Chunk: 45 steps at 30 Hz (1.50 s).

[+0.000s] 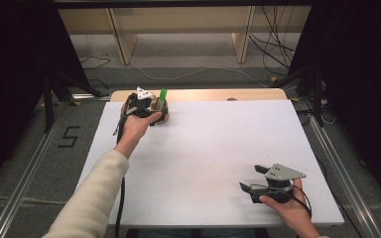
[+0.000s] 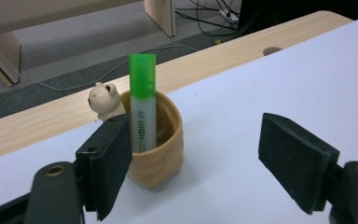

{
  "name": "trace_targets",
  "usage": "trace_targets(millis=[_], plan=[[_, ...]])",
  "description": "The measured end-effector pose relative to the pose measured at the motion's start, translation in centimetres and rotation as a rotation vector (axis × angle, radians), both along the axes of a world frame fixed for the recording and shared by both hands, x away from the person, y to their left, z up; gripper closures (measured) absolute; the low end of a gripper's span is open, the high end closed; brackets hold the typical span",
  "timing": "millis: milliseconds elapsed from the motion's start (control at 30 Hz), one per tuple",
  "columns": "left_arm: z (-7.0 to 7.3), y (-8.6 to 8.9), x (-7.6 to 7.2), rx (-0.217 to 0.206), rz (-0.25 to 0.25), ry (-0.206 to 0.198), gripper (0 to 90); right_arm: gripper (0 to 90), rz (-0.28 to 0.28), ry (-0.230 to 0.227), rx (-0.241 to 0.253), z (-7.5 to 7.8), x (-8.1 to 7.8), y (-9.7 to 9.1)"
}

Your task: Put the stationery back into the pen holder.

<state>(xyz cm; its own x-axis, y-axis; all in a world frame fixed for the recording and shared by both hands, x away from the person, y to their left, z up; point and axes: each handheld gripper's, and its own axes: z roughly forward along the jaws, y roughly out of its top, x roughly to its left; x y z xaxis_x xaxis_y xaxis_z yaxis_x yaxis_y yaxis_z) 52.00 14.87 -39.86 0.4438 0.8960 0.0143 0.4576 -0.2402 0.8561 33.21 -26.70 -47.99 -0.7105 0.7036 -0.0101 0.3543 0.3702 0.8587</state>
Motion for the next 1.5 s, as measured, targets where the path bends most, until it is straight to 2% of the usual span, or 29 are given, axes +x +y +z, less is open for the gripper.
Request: trace_targets(millis=[633,700,933,1167,1500], plan=[[0.0,-0.2,-4.5,-0.010,-0.059,-0.017,26.9,17.3,-0.002,0.002,0.001,0.0,0.0,0.1],[-0.3,-0.2,-5.1,-0.002,-0.074,-0.013,26.9,17.4,-0.001,0.001,0.000,0.0,0.0,0.1],[-1.2,-0.1,-7.1,-0.019,-0.102,-0.008,26.9,17.3,-0.001,0.003,-0.001,0.0,0.0,0.1],[-2.0,0.3,-9.1,-0.016,-0.124,-0.010,27.2,17.4,0.000,0.002,-0.004,0.0,0.0,0.1],[-5.1,1.0,-12.6,-0.007,-0.170,0.013,27.3,17.4,0.003,0.001,-0.010,0.0,-0.1,0.1]])
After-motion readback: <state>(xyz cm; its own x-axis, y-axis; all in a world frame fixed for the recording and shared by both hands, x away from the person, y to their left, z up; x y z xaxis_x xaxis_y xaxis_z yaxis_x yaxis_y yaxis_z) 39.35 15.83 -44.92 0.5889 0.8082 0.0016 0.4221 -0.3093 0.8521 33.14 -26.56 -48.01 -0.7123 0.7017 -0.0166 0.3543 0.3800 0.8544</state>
